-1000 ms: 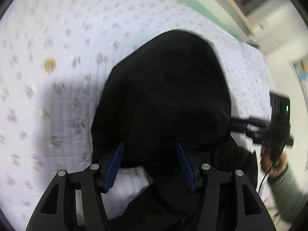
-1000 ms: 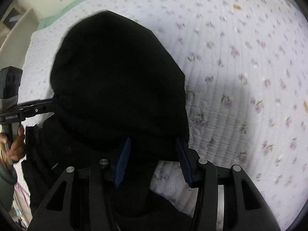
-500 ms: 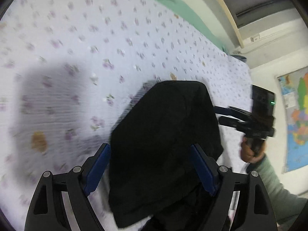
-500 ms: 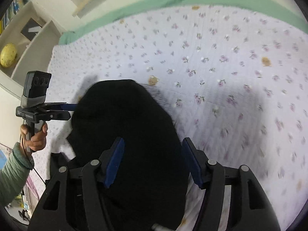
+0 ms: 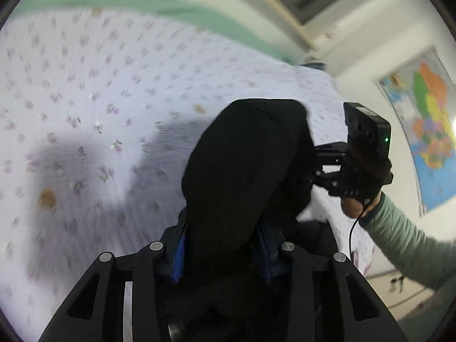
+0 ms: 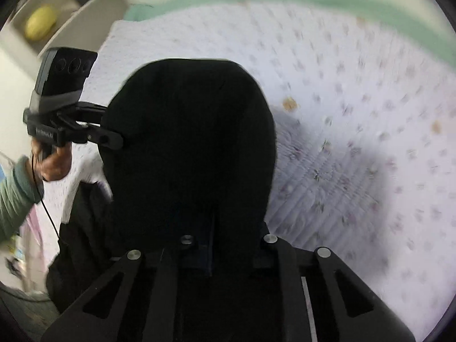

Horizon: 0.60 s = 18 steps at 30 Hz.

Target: Fold large clothes

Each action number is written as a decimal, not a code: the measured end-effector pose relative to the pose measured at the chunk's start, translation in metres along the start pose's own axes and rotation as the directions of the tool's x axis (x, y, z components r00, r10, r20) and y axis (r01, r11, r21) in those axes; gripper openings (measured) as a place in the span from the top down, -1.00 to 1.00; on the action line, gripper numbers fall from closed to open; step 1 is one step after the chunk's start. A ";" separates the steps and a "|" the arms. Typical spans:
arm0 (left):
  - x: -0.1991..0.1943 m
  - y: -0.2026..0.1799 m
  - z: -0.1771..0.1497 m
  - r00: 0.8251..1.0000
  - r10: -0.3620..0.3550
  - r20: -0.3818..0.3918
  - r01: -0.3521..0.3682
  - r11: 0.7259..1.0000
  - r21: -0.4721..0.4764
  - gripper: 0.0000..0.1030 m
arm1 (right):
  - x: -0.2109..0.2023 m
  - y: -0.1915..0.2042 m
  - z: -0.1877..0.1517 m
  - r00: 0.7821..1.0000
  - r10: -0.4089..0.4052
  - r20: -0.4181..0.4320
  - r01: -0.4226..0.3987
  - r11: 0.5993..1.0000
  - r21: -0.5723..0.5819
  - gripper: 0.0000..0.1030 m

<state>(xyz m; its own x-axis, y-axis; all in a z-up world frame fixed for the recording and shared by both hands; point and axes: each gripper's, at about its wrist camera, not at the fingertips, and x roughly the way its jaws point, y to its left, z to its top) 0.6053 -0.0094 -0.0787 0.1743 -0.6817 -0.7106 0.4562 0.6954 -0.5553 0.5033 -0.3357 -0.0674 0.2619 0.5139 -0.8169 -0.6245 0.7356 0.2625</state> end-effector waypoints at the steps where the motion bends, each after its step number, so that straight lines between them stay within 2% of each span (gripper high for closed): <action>1: -0.014 -0.015 -0.012 1.000 0.013 0.007 -0.013 1.000 0.025 0.20 | -0.012 0.011 -0.006 1.000 -0.009 0.022 0.009 1.000 -0.008 0.64; 5: -0.059 -0.062 -0.068 0.999 0.039 0.021 -0.040 0.996 0.082 0.20 | -0.067 0.080 -0.052 0.993 -0.078 0.091 0.083 0.995 -0.055 0.64; 9: -0.089 -0.106 -0.129 0.998 0.055 0.044 -0.058 0.995 0.081 0.20 | -0.090 0.144 -0.104 0.979 -0.174 0.108 0.182 0.981 -0.073 0.64; 12: -0.099 -0.132 -0.180 0.998 0.053 0.034 -0.056 0.995 0.087 0.20 | -0.093 0.176 -0.142 0.980 -0.173 0.101 0.179 0.982 -0.056 0.64; 15: -0.086 -0.142 -0.227 0.997 0.070 -0.010 -0.070 0.996 0.062 0.20 | -0.080 0.215 -0.189 0.962 -0.263 0.068 0.268 0.960 -0.082 0.57; 18: -0.066 -0.135 -0.277 0.988 0.126 -0.094 -0.127 0.992 0.003 0.19 | -0.053 0.231 -0.230 0.949 -0.316 -0.020 0.313 0.945 -0.089 0.54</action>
<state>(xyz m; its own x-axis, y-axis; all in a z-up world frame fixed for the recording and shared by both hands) 0.2905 0.0042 -0.0768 0.1480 -0.5641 -0.8123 0.4333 0.7753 -0.4594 0.1762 -0.2941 -0.0815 0.4312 0.2462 -0.8680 -0.5742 0.8170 -0.0535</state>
